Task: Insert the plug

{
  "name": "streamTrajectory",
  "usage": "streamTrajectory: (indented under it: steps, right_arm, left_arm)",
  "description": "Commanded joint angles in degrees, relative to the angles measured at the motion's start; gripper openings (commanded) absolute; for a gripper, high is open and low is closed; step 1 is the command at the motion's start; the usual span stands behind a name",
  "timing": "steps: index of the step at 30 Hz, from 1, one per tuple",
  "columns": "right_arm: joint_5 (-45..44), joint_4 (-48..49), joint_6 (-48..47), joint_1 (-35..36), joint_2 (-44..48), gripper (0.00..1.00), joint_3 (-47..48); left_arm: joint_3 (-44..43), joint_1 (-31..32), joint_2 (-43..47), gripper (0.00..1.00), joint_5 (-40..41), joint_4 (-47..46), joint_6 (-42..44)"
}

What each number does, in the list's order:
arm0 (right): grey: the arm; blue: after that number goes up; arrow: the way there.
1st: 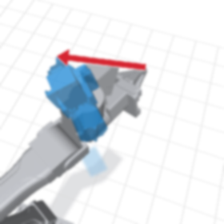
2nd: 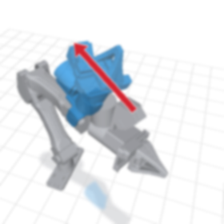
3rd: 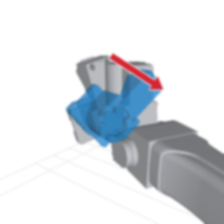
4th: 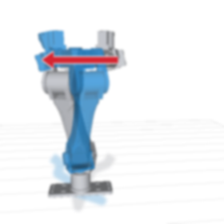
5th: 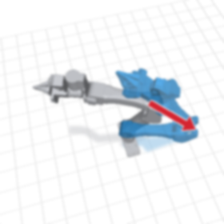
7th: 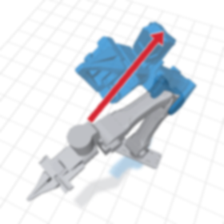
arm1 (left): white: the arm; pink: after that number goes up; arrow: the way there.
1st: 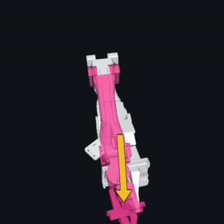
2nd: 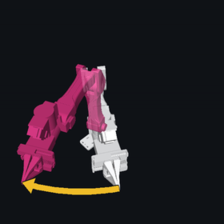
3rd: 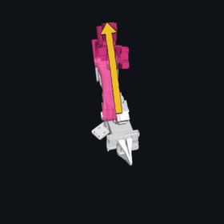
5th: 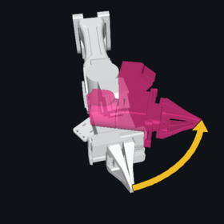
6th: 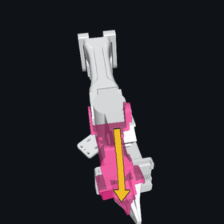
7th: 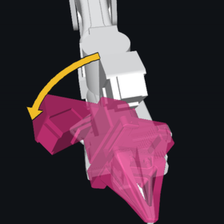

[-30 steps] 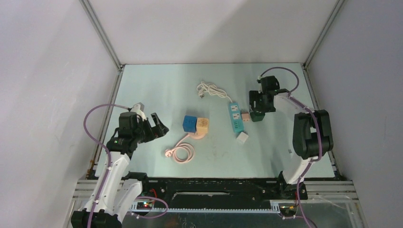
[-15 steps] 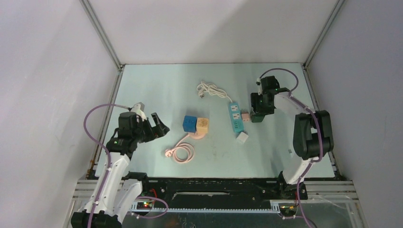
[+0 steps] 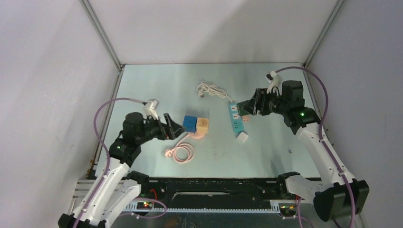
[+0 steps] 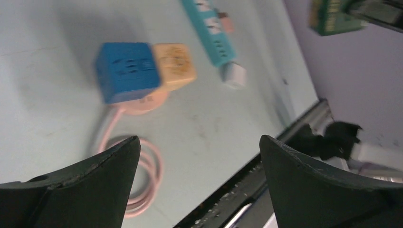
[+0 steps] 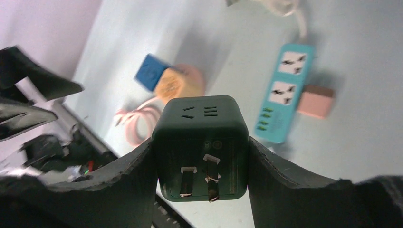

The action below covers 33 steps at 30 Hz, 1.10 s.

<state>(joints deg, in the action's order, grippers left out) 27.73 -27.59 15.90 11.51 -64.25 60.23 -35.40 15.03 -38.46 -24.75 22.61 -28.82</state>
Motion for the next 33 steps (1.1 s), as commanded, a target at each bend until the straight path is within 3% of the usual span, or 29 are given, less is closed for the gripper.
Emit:
streamTrajectory:
  steps: [1,8,11,18,25,33]
  right_arm:
    - [13.57,8.05,8.99,0.98,5.12,0.27,-4.86]
    - [17.04,11.54,15.92,6.04,11.25,0.27,-8.11]
    - [17.43,15.33,20.65,7.98,13.51,0.27,-10.18]
    - [18.46,21.25,27.86,10.53,16.80,0.26,-12.93]
    - [19.83,27.85,35.55,12.02,17.64,0.25,-13.03]
    - [21.31,36.39,41.90,14.64,17.50,0.25,-12.98]
  left_arm:
    - [-4.48,10.42,-0.61,0.98,-2.44,-11.77,-3.16]
    - [-6.63,27.46,-5.26,0.98,-3.01,-23.89,4.37]
    - [-5.73,31.25,-6.56,0.98,-3.28,-30.17,8.00]
    - [-0.20,31.63,-7.07,0.98,-4.39,-47.61,12.94]
    - [7.74,32.38,-3.96,0.98,-7.98,-63.22,29.50]
    - [9.19,33.00,-5.61,0.98,-9.52,-72.90,38.07]
